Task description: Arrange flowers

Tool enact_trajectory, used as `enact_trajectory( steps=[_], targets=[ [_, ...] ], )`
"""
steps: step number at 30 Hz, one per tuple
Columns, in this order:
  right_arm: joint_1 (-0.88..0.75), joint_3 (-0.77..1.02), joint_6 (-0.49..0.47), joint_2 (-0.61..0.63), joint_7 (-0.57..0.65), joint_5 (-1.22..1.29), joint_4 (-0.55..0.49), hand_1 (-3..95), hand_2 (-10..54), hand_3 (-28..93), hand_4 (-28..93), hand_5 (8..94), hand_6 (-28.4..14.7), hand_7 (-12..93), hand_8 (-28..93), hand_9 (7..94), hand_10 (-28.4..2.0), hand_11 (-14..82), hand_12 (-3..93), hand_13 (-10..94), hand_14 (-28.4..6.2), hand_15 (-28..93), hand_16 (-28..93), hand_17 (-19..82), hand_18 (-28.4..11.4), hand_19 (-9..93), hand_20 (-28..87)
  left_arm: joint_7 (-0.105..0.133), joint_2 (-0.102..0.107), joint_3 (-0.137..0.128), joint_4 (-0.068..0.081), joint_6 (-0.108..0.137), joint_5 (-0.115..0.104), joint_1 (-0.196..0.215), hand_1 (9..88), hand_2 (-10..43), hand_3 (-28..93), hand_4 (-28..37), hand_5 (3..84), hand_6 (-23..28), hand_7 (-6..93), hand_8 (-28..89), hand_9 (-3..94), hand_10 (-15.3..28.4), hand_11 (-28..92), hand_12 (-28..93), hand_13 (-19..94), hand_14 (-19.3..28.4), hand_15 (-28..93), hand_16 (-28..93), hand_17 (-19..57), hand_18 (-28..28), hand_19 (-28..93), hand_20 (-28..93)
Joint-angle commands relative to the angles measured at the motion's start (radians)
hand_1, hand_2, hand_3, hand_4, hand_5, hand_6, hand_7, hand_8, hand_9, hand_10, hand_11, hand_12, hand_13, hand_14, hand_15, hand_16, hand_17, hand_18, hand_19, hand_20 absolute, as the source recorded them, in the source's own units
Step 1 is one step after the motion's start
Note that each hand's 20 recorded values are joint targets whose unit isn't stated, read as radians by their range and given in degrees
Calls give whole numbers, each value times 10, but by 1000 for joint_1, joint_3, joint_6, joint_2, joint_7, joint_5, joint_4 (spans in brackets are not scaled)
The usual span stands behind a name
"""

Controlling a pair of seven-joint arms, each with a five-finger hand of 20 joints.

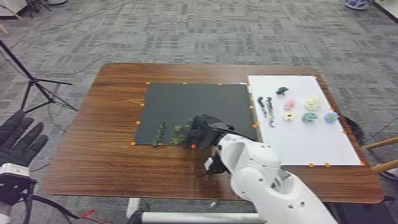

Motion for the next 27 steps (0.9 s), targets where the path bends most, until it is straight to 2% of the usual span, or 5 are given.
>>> enact_trajectory(
  steps=[1, 9, 17, 23, 27],
  targets=[
    [-10, -3, -5, -24, 46, -17, 26, 286, 159, 781, -163, 701, -51, 102, -113, 440, -254, 127, 144, 526, -204, 807, 239, 260, -282, 777, 371, -20, -3, 3, 1, -2, -1, 4, 240, 195, 714, -268, 334, 70, 81, -68, 270, 115, 105, 125, 191, 121, 180, -9, -36, 96, 149, 119],
    [-2, 16, -11, -34, 97, 65, 45, 265, 179, 761, -169, 533, -140, 54, -96, 513, -258, 245, 210, 534, -206, 806, 251, 276, -284, 807, 359, -9, -2, 11, -2, 7, -9, 2, 240, 194, 713, -271, 335, 70, 83, -68, 272, 116, 111, 127, 191, 122, 182, -10, -36, 95, 148, 118],
    [-1, 6, -16, -40, 94, 60, 22, 259, 181, 760, -170, 552, -168, 41, -92, 530, -262, 275, 217, 542, -207, 795, 271, 284, -284, 818, 346, -12, 2, 18, -1, 11, -15, -7, 239, 193, 712, -277, 336, 70, 87, -69, 273, 117, 114, 126, 194, 123, 193, -10, -38, 96, 154, 121],
    [8, -61, 202, -25, 178, -16, 30, 251, 172, 757, -172, 548, -190, 39, -95, 516, -278, 290, 224, 542, -208, 796, 286, 292, -284, 829, 338, -13, 5, 21, -2, 15, -14, -6, 239, 193, 712, -279, 337, 71, 87, -68, 273, 116, 115, 126, 194, 123, 194, -12, -38, 96, 154, 121],
    [17, -59, 163, -45, 225, -31, 35, 248, 172, 749, -167, 583, -203, 49, -106, 556, -283, 279, 226, 565, -214, 790, 295, 316, -284, 842, 335, -11, 8, 23, -1, 14, -16, -6, 239, 193, 711, -280, 337, 71, 87, -69, 273, 117, 116, 126, 194, 123, 194, -12, -38, 96, 155, 121]
  ],
)
